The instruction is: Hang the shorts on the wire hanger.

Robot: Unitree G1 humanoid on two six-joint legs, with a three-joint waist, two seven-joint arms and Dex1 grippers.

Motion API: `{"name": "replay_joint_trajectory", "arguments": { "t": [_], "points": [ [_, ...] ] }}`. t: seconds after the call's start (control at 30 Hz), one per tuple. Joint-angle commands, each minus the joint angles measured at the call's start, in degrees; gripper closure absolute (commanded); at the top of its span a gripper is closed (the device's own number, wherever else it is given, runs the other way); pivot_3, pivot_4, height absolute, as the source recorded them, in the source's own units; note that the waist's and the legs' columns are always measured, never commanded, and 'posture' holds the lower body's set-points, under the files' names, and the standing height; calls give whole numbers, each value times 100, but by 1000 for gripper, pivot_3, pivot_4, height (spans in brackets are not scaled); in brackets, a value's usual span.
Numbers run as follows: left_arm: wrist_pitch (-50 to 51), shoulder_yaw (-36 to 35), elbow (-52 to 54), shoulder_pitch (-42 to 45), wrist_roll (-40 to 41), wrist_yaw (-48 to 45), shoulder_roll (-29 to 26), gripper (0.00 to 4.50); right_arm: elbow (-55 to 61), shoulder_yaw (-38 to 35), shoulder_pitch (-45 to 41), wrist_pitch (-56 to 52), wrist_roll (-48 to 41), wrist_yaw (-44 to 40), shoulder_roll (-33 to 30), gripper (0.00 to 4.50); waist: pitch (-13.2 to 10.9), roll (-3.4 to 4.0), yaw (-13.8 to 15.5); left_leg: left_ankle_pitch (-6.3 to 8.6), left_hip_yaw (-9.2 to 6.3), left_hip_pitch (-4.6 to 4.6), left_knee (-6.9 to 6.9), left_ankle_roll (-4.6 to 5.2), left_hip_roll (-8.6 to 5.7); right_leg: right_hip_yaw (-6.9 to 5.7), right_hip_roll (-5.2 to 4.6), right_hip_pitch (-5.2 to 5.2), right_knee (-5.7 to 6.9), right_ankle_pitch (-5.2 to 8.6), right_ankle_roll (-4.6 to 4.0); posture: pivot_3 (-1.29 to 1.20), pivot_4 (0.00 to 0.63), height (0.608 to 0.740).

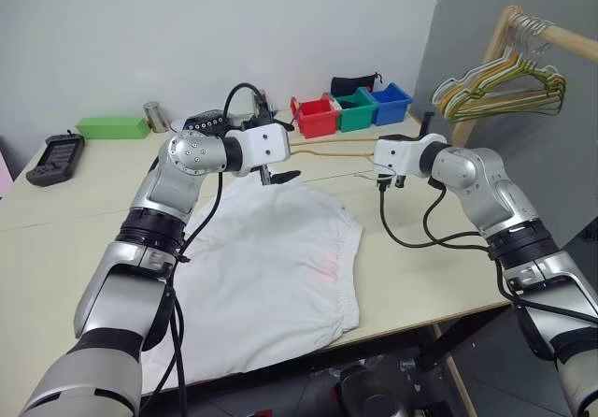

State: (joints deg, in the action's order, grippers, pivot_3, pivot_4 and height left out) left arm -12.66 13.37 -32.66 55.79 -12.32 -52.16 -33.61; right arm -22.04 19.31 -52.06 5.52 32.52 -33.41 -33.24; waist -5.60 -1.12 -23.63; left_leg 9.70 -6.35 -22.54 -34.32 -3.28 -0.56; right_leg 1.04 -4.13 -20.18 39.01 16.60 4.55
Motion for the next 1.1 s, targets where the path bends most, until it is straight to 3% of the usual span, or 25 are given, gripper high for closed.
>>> {"name": "replay_joint_trajectory", "arguments": {
  "t": [0.03, 0.57, 1.07, 1.1],
  "points": [
    [23, -29, -14, 137, -117, 191, -59, 1009, 372, -71, -76, -35, -1, -30, -33, 4357, 0, 0, -4, 0, 0, 0, 0, 0, 0, 0, 0, 0, 0, 0, 0, -317, 15, 740],
    [40, -24, 65, 152, -121, 187, 47, 4429, 582, -14, -58, -121, 101, -84, 25, 4357, 0, 0, -4, 0, -1, -1, 0, 0, 0, -2, 0, 0, -2, 0, 0, -316, 14, 740],
    [-99, 44, 136, 128, -286, 268, 21, 4473, 504, -10, -53, -73, -30, -294, 4, 4357, 0, 0, -3, 0, -1, -1, 0, 0, 0, -2, 0, -1, -2, 0, 0, -315, 10, 740],
    [-138, 40, 124, 148, -321, 322, 17, 4490, 504, -36, -47, -96, -89, -366, -1, 4155, 0, 0, -3, 0, -1, -2, 0, 0, 0, -2, 0, -1, -2, 0, 0, -315, 10, 740]
  ]
}}
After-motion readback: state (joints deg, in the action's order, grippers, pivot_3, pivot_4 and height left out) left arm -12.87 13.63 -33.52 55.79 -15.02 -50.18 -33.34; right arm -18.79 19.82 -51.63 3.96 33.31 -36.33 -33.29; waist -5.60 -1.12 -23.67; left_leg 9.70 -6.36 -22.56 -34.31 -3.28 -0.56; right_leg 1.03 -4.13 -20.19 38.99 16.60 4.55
